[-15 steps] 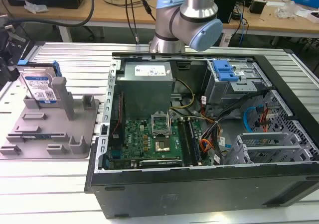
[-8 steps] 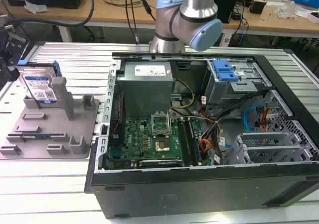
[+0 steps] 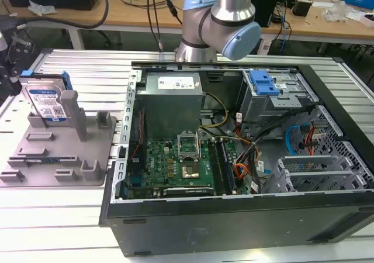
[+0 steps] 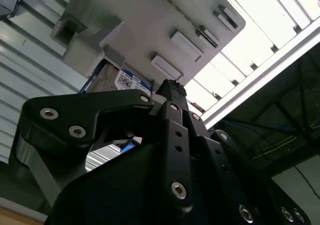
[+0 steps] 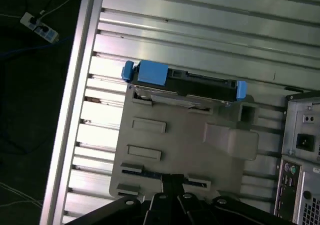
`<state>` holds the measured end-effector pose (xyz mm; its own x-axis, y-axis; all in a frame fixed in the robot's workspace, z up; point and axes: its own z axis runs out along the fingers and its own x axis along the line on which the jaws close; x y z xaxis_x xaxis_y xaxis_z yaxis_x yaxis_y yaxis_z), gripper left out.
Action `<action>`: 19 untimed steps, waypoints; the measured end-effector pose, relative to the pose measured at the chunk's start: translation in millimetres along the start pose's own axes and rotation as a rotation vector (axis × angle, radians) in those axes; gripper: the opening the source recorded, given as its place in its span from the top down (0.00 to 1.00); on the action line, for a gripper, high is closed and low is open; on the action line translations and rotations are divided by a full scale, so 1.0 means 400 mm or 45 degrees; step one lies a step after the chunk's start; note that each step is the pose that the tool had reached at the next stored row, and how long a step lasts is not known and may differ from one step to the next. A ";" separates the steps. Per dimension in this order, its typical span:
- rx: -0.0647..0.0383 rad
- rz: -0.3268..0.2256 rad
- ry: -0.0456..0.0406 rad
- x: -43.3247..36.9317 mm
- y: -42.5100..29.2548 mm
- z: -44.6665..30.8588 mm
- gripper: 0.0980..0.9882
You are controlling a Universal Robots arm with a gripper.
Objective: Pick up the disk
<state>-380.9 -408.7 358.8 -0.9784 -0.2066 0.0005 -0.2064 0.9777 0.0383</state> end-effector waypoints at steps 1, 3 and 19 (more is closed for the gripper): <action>0.000 -0.020 0.001 0.000 0.000 0.000 0.99; 0.000 -0.069 0.003 0.000 0.000 0.000 0.99; 0.001 -0.594 0.023 0.000 0.000 0.006 0.50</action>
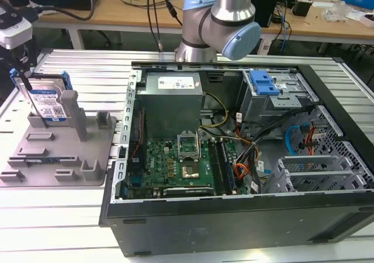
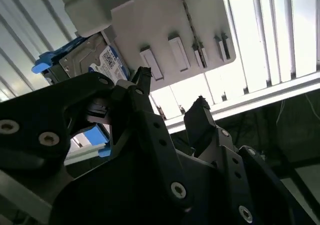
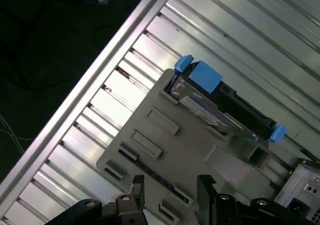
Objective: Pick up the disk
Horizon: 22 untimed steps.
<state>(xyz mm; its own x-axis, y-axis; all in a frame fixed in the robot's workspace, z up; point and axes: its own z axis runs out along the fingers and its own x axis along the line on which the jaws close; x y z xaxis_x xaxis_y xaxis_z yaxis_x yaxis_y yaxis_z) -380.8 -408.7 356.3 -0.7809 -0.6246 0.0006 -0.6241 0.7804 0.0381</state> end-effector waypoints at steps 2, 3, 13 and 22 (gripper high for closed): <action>0.000 -0.082 0.003 0.000 0.000 0.001 0.50; 0.000 -0.122 0.005 0.000 0.000 0.001 0.50; 0.000 -0.486 0.018 0.000 0.000 0.005 0.50; 0.016 -0.872 0.054 0.000 0.000 0.012 0.50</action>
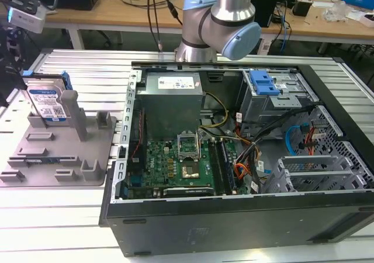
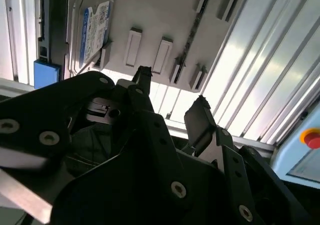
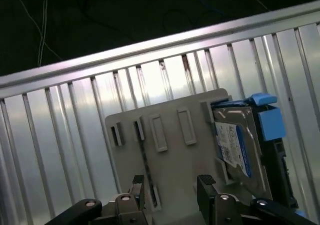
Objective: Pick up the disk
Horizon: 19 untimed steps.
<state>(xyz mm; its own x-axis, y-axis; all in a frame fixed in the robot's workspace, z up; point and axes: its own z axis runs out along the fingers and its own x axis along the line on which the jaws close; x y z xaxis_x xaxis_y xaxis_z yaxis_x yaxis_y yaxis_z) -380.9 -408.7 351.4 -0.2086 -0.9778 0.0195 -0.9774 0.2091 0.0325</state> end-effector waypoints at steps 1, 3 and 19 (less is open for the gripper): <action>0.001 -0.022 0.005 0.000 0.000 0.001 0.50; 0.006 -0.089 0.014 0.000 0.000 0.002 0.50; 0.042 -0.170 0.020 -0.112 0.041 0.004 0.50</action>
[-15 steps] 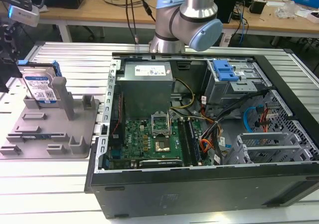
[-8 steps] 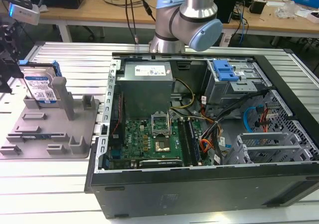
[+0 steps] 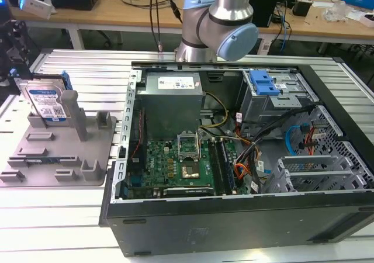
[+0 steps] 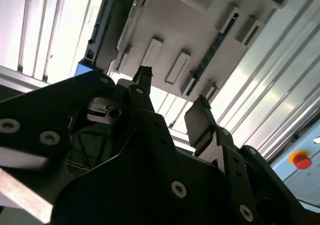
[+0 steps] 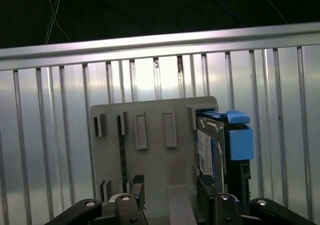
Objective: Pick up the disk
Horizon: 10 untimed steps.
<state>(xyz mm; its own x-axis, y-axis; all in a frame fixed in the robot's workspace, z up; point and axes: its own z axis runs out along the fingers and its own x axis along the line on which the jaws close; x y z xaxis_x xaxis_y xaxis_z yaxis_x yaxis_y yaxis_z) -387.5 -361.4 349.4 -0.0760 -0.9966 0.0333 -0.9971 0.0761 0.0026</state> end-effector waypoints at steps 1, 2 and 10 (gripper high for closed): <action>0.000 0.000 0.000 -0.008 0.002 0.000 0.50; 0.000 -0.001 0.000 -0.027 0.007 -0.001 0.50; 0.000 -0.005 0.001 -0.112 0.044 -0.003 0.50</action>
<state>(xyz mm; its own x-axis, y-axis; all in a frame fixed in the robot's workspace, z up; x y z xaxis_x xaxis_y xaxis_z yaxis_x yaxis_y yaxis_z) -401.5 -315.4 349.2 -0.0722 -0.9968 0.0342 -0.9974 0.0723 0.0025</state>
